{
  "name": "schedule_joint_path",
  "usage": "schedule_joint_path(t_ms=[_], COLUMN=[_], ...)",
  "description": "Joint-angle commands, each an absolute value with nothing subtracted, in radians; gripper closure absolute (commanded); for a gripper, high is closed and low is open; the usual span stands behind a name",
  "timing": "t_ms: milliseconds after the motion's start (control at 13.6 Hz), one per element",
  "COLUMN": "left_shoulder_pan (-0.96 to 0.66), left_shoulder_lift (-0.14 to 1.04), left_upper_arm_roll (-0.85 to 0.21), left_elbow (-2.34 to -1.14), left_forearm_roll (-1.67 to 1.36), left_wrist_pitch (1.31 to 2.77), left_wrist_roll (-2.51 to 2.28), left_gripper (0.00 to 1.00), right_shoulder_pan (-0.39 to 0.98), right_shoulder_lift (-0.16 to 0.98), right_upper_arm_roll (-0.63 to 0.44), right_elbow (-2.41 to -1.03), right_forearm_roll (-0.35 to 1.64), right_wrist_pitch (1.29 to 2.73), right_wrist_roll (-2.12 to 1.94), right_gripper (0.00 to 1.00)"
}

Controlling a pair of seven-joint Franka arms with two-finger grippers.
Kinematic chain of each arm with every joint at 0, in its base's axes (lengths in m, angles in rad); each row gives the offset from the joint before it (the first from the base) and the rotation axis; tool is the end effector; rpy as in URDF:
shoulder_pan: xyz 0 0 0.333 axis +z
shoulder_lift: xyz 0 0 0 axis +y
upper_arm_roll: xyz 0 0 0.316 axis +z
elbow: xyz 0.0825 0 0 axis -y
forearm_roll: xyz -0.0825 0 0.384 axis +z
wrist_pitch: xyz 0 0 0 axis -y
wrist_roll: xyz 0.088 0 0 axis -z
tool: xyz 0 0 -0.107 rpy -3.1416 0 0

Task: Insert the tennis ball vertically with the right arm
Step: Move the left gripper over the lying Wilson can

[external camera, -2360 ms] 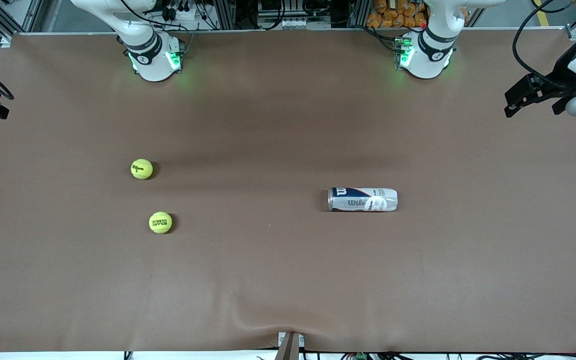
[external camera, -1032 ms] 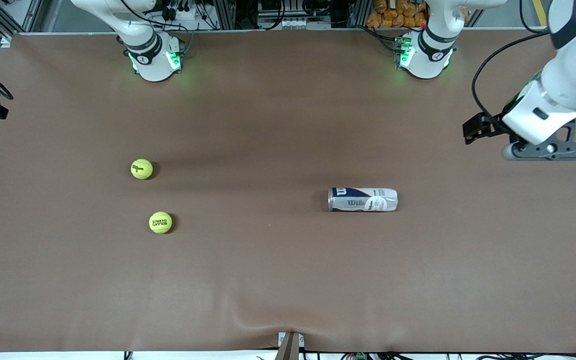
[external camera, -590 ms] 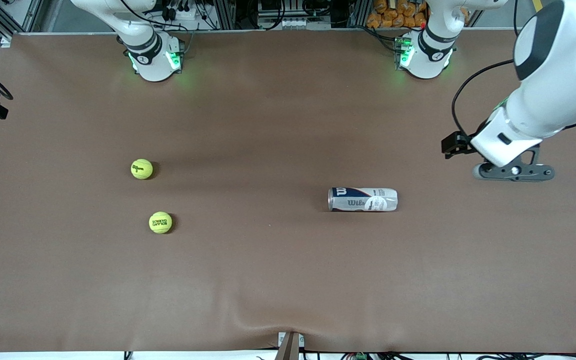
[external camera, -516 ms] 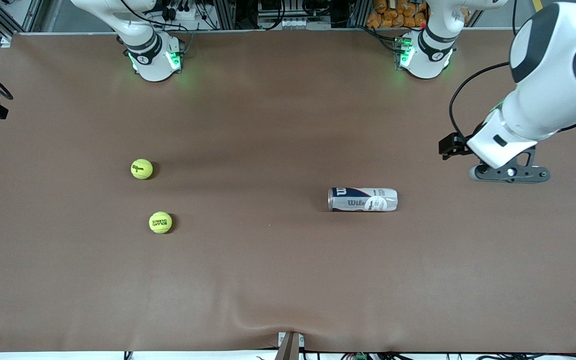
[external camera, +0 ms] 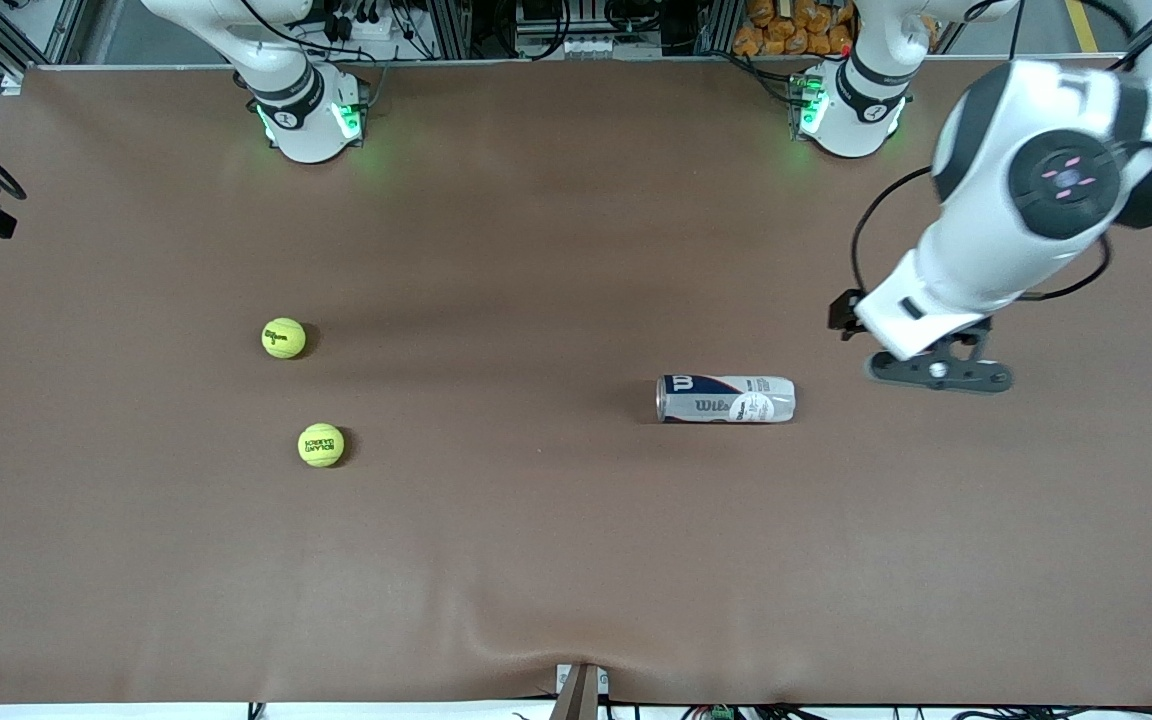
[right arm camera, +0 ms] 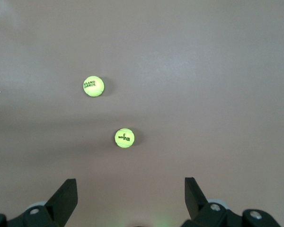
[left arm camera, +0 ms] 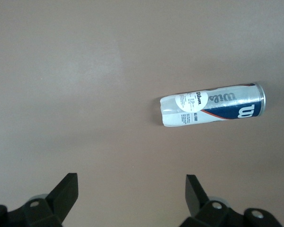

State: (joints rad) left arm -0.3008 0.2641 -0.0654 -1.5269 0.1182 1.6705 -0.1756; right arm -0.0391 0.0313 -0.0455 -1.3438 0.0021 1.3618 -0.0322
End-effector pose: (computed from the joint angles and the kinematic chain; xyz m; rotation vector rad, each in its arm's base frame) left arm 0.5933 -0.2107 0.4971 -2.9944 0.3128 0.1338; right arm 0.5377 -0.0448 0.6937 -3.1391 0.0816 0.0207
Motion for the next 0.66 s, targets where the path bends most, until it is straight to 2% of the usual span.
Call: schedule_joint_path(t_ms=[0,590], left_shoulder_pan=[-0.347,-0.359], left_shoulder_lift=[0.32,0.469], left_upper_arm_roll=[-0.066,-0.08], left_elbow=[-1.522,-1.543], left_forearm_roll=[0.193,0.207], left_wrist_pitch=[1.703,1.825], left_wrist_roll=[-0.169,-0.005], left_gripper=[0.0,0.0], right_shoulder_pan=[-0.061,-0.064], right_shoulder_lift=[0.023,0.023], right_upper_arm_roll=[-0.032,-0.034], right_elbow=[-1.345,-1.345], right_forearm_roll=[0.018,0.018], right_wrist_pitch=[1.355,1.353], right_wrist_roll=[-0.026,-0.026], right_gripper=[0.0,0.0])
